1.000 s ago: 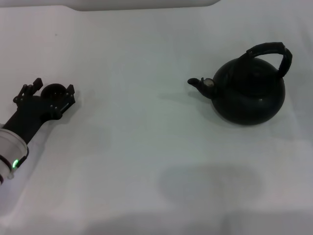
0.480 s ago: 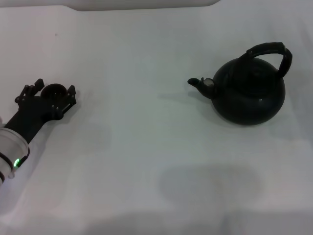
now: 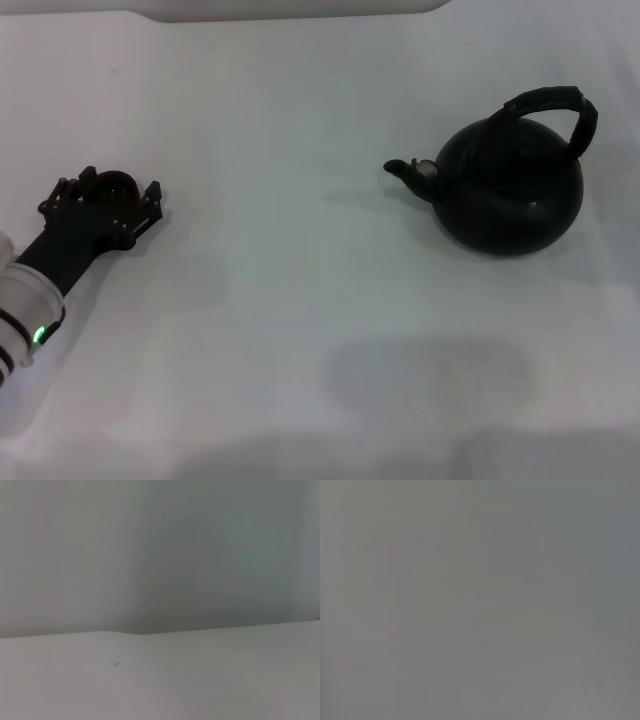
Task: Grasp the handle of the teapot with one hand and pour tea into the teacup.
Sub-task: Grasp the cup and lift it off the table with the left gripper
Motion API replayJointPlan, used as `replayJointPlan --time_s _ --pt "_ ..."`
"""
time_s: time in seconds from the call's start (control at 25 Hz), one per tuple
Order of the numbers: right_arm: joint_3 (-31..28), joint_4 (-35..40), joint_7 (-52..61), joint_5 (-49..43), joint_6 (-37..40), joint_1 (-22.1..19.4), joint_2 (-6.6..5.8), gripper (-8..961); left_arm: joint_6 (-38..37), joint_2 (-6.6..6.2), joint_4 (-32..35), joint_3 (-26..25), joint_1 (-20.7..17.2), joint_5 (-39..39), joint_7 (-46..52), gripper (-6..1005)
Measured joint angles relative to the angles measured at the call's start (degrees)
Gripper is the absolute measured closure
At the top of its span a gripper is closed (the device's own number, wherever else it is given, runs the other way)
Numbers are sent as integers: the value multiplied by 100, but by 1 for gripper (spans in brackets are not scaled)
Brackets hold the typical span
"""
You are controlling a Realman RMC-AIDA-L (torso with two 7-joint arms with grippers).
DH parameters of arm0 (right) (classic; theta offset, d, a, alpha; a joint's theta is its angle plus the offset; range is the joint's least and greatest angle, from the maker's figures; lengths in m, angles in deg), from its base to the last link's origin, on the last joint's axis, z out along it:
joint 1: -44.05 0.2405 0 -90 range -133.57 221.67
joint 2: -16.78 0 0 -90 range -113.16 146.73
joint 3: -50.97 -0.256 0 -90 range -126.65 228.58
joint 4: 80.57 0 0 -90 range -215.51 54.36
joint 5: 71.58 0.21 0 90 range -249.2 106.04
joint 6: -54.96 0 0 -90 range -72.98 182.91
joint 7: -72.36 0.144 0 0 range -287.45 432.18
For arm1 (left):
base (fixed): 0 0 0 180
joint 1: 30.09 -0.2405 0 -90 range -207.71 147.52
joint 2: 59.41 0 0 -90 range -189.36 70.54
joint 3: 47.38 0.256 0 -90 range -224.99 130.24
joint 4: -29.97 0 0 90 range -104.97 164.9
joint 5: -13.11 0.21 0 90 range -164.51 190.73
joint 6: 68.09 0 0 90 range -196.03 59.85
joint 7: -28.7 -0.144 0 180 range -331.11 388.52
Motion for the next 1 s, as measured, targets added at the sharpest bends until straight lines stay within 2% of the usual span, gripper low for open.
replayJointPlan --time_s 0.56,0.68,0.92,1.0 --pt "0 22 0 0 7 2 0 77 -29 1 8 0 -21 8 0 108" --pt "0 22 0 0 9 -3 0 77 -12 -4 9 -1 -38 8 0 215" --pt "0 66 0 0 10 -12 0 77 341 5 -50 65 -55 284 0 303" --pt "0 76 0 0 10 -14 0 77 516 12 -81 68 -58 498 0 303"
